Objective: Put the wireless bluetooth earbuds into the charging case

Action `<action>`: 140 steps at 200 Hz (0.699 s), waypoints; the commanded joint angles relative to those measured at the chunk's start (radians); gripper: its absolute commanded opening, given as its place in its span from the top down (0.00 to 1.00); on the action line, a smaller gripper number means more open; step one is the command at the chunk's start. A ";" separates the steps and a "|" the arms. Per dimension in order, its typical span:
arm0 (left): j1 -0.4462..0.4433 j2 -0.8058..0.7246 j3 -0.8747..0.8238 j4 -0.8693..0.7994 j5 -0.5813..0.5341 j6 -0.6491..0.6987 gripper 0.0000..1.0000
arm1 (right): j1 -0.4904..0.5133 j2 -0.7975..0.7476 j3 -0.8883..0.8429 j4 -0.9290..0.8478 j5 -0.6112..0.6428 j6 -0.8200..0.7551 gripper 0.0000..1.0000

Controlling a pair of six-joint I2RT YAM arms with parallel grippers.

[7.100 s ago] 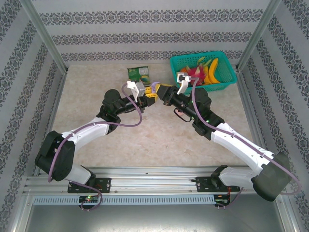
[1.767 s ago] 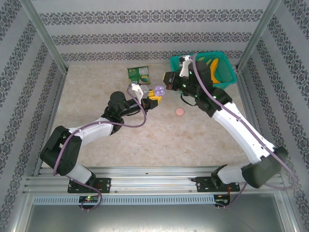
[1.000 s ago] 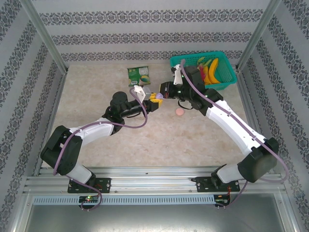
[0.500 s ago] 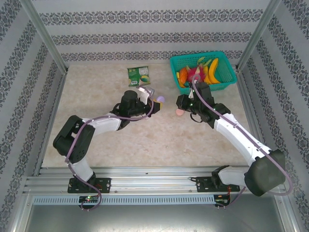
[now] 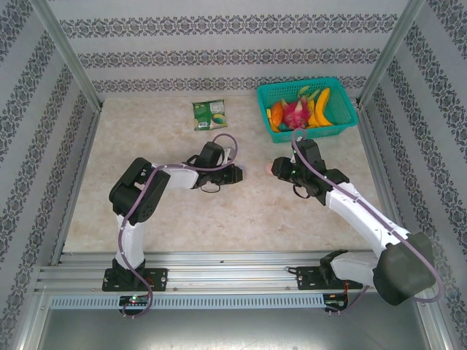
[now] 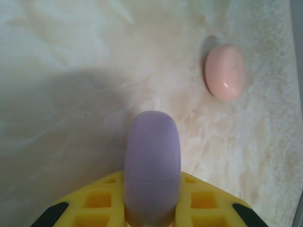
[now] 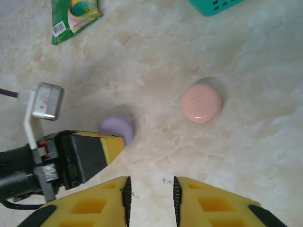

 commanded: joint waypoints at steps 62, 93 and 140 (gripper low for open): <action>0.018 -0.061 0.023 -0.196 -0.101 -0.021 0.00 | -0.022 -0.071 -0.003 -0.013 0.013 0.006 0.31; 0.060 -0.170 0.002 -0.301 -0.159 0.021 0.00 | -0.035 -0.106 0.002 -0.036 0.021 0.003 0.08; 0.137 -0.462 -0.045 -0.504 -0.387 0.175 0.00 | -0.096 -0.136 -0.010 -0.080 0.108 -0.057 0.02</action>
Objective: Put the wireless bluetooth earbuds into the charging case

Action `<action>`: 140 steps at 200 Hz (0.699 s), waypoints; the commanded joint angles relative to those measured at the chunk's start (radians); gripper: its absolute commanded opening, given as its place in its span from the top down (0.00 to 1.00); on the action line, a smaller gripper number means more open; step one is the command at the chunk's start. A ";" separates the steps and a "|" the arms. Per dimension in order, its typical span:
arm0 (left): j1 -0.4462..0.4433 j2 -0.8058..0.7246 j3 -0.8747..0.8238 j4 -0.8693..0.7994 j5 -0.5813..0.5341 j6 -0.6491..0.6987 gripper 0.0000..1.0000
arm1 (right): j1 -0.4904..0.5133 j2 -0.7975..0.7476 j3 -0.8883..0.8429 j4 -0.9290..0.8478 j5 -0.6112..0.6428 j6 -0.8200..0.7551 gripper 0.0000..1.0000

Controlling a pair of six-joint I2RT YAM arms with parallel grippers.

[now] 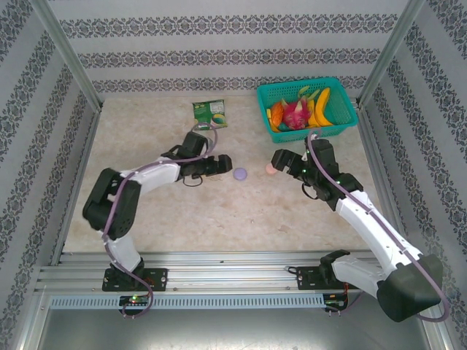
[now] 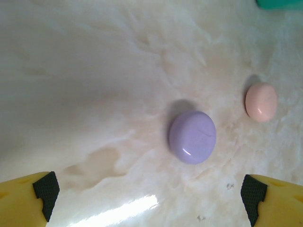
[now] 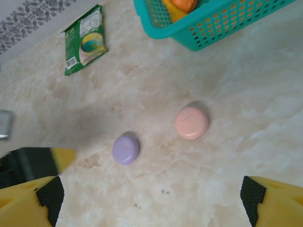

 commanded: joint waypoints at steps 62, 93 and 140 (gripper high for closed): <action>0.066 -0.666 -0.488 0.301 -0.684 0.588 0.00 | -0.089 -0.060 -0.249 0.269 0.536 -0.256 0.02; 0.161 -0.713 -0.694 0.546 -0.712 0.652 0.00 | -0.185 0.007 -0.312 0.394 0.532 -0.302 0.02; 0.229 -0.475 -0.806 0.949 -0.661 0.698 0.00 | -0.215 0.101 -0.382 0.739 0.572 -0.452 0.02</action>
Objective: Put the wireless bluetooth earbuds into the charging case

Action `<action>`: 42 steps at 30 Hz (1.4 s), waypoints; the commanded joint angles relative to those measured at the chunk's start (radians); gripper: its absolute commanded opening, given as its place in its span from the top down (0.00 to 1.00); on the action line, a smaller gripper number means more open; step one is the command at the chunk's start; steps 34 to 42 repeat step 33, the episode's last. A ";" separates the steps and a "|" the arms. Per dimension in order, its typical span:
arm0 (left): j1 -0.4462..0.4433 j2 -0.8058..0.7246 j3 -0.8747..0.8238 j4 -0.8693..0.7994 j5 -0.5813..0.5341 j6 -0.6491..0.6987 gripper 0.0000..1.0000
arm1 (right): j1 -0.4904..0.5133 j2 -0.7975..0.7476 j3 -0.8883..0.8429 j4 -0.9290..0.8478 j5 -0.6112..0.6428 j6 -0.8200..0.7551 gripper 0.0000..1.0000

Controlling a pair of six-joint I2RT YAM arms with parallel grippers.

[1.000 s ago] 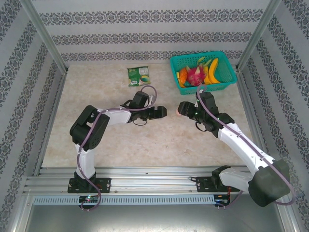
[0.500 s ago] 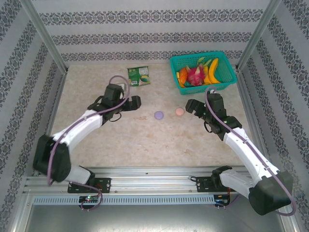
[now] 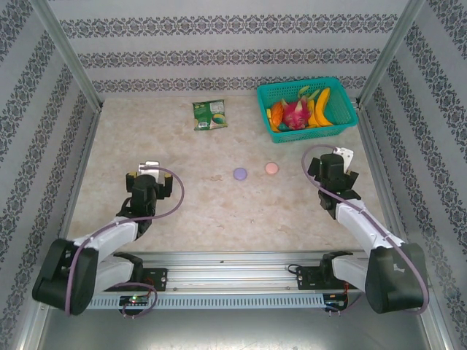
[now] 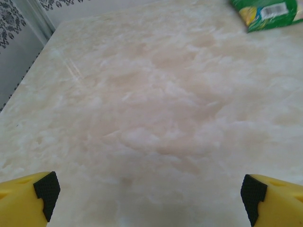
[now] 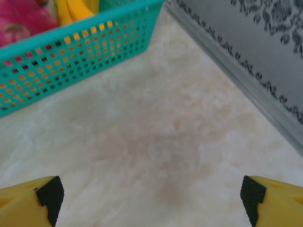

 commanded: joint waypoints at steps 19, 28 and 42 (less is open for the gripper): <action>0.248 0.401 0.123 0.343 0.399 -0.052 0.00 | -0.089 0.370 -0.148 0.798 -0.401 -0.296 0.02; 0.248 0.401 0.128 0.328 0.398 -0.052 0.00 | -0.097 0.381 -0.137 0.793 -0.417 -0.290 0.02; 0.248 0.399 0.127 0.329 0.398 -0.050 0.00 | -0.100 0.371 -0.149 0.807 -0.426 -0.294 0.02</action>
